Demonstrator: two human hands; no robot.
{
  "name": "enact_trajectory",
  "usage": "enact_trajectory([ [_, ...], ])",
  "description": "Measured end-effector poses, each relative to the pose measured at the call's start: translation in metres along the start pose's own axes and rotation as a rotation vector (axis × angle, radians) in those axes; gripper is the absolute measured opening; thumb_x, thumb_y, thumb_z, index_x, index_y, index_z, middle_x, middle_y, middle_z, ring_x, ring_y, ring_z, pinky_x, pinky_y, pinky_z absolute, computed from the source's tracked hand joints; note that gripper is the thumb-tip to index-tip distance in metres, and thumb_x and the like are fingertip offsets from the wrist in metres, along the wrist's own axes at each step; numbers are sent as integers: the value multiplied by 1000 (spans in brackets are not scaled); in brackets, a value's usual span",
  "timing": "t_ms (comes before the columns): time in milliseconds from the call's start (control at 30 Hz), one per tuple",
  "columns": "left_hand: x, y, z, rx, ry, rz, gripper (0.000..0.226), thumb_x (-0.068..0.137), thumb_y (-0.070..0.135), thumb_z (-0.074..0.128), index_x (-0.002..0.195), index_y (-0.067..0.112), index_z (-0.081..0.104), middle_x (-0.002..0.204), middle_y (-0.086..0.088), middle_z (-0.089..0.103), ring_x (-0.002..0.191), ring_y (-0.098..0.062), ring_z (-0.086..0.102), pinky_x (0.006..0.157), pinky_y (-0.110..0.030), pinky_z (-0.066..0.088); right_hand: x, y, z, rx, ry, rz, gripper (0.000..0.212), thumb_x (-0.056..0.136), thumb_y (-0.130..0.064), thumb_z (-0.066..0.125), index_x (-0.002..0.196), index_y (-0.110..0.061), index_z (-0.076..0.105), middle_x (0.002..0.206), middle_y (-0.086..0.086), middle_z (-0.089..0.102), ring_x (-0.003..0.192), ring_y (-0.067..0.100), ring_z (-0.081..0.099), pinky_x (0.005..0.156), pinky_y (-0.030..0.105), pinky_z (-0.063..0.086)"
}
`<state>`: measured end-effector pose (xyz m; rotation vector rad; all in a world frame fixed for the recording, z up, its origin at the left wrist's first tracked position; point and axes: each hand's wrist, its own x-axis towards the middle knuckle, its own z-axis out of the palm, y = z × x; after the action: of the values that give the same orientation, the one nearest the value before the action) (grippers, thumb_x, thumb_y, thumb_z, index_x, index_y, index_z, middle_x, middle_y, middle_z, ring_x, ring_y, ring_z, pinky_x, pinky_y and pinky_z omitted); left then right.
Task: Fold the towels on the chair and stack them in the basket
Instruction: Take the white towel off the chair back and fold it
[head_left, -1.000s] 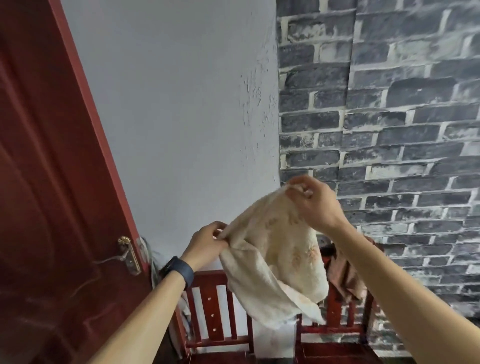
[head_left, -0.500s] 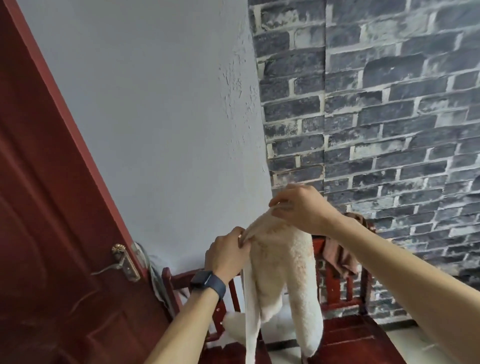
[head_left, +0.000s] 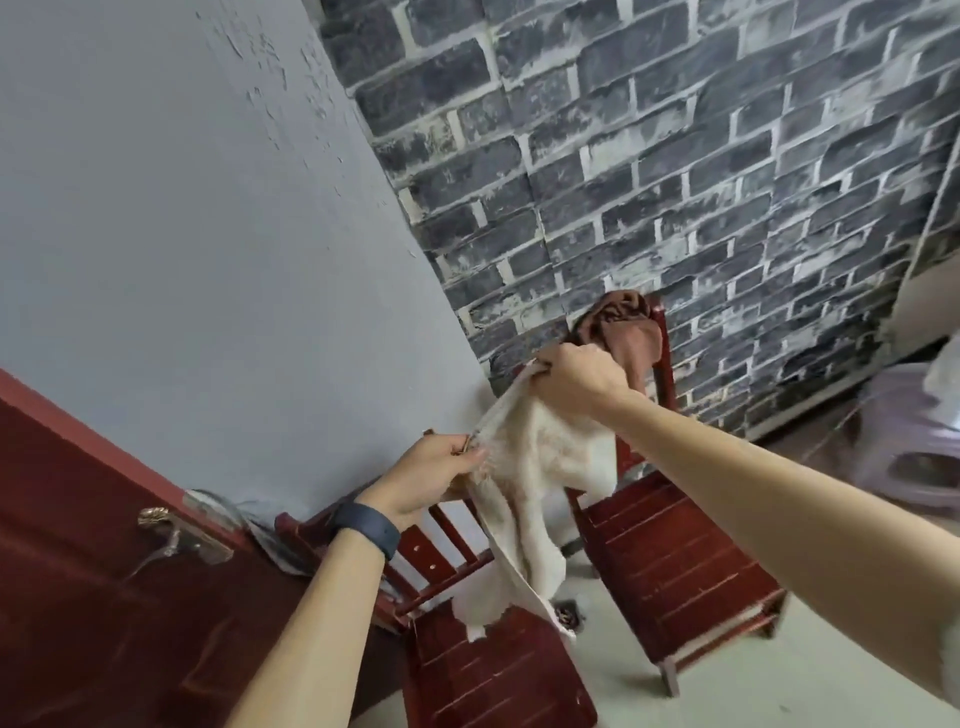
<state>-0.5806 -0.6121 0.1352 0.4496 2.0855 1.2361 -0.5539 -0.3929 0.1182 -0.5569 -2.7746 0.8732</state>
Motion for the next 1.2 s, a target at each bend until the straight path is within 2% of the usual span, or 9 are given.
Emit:
enact_trajectory([
  [133, 19, -11, 31, -368, -16, -43, 22, 102, 11, 47, 116, 9, 64, 106, -13, 73, 88, -25, 71, 81, -39, 57, -26, 47, 23, 785, -217, 113, 68, 91, -25, 65, 149, -32, 29, 119, 5, 65, 95, 28, 72, 73, 40, 58],
  [300, 38, -34, 68, -701, 17, -75, 27, 102, 13, 43, 122, 16, 61, 107, -9, 71, 93, -26, 66, 94, -48, 50, -102, 159, 93, 687, -149, 634, 78, 66, -92, 48, 106, -26, 58, 102, -6, 61, 88, 15, 61, 83, 36, 48],
  [367, 41, -43, 80, -779, 17, -93, 28, 102, 12, 43, 124, 16, 60, 104, -9, 72, 96, -27, 67, 99, -52, 47, -126, 189, 110, 745, -308, 744, 93, 73, -91, 43, 124, -16, 59, 123, 4, 60, 110, 22, 58, 89, 38, 44],
  [433, 42, -50, 90, -807, 5, -109, 29, 102, 12, 43, 125, 15, 59, 104, -9, 73, 95, -27, 70, 97, -53, 49, -143, 202, 117, 932, -452, 769, 88, 81, -83, 47, 141, -19, 50, 139, 3, 56, 128, 27, 51, 96, 43, 44],
  [533, 42, -57, 96, -802, 5, -133, 29, 102, 13, 43, 126, 15, 59, 105, -8, 73, 93, -27, 72, 95, -53, 50, -148, 200, 118, 1098, -338, 719, 54, 83, -71, 60, 119, -30, 63, 130, -2, 62, 118, 21, 58, 95, 43, 48],
  [633, 43, -64, 88, -686, 97, -180, 29, 103, 14, 44, 128, 13, 58, 113, -9, 70, 95, -25, 71, 83, -46, 57, -138, 191, 111, 1010, -99, 677, 26, 90, -52, 65, 92, -27, 72, 104, -4, 68, 91, 12, 61, 79, 32, 46],
  [733, 39, -71, 73, -460, 227, -218, 25, 104, 15, 44, 124, 9, 58, 109, -9, 71, 95, -24, 71, 74, -37, 59, -124, 191, 100, 1014, 8, 567, 50, 86, -50, 70, 94, -1, 68, 82, 1, 61, 72, 14, 51, 71, 28, 36],
  [967, 25, -108, 5, 655, 496, -164, 36, 104, 27, 40, 122, 9, 65, 116, -15, 68, 111, -36, 61, 94, -39, 48, -92, 168, 66, 1120, -32, 414, 22, 84, -36, 77, 81, -15, 75, 90, 7, 73, 86, 21, 64, 84, 33, 46],
  [1200, 17, -107, -22, -247, 641, -75, 20, 93, 31, 65, 87, 13, 70, 99, -7, 68, 99, -25, 67, 76, -31, 57, -57, 124, 55, 1296, -297, 608, 25, 83, -44, 74, 91, -21, 68, 72, -4, 61, 59, 9, 51, 57, 26, 35],
])
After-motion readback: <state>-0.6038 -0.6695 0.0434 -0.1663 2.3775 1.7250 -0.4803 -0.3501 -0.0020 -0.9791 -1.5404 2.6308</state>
